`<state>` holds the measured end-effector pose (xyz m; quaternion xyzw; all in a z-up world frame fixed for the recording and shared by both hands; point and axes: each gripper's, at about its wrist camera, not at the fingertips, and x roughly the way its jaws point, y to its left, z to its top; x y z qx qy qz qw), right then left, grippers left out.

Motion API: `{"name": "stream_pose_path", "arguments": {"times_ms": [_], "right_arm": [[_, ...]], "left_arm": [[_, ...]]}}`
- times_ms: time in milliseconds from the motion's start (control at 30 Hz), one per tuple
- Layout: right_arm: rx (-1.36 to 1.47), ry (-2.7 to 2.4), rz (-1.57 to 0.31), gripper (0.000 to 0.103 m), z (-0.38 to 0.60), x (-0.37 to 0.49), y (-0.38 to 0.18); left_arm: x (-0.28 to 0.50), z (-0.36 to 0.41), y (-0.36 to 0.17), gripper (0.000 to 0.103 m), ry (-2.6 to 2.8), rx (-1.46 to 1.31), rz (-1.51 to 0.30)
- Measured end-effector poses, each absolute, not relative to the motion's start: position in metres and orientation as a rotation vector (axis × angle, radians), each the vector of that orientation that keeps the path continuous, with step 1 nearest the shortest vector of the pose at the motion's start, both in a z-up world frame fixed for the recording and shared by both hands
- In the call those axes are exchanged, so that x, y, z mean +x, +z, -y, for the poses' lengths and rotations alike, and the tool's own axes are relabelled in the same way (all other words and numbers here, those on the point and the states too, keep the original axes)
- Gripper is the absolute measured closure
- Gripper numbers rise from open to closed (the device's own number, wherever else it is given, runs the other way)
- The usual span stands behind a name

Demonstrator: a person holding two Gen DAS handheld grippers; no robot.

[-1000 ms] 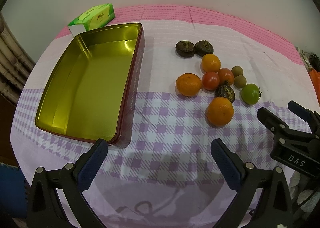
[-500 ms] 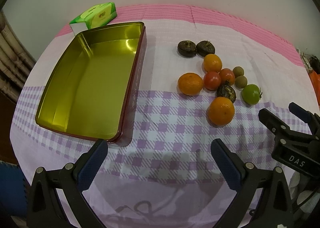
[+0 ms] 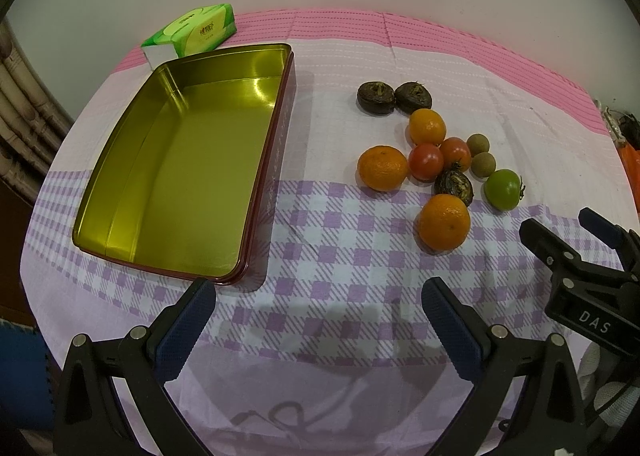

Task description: Organize fruits

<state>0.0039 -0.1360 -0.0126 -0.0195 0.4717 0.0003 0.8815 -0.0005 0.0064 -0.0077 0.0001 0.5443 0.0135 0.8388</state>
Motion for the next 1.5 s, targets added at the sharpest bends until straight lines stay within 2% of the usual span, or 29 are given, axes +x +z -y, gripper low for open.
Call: {"name": "stream_pose_path", "arguments": {"times_ms": [1067,1167,1500], "right_arm": [[-0.037,-0.054,-1.053,0.000,0.154,0.009,-0.037],[-0.048,-0.065,-1.055,0.000,0.158,0.009,-0.041],[-0.063,-0.106,-1.058,0.000,0.180,0.010,-0.050]], "left_arm": [[0.009,0.010,-0.009,0.001,-0.031,0.010,-1.144],[0.013,0.016,-0.009,0.003,-0.052,0.015,-1.137],[0.024,0.036,-0.018,0.019,-0.142,0.009,-1.173]]}}
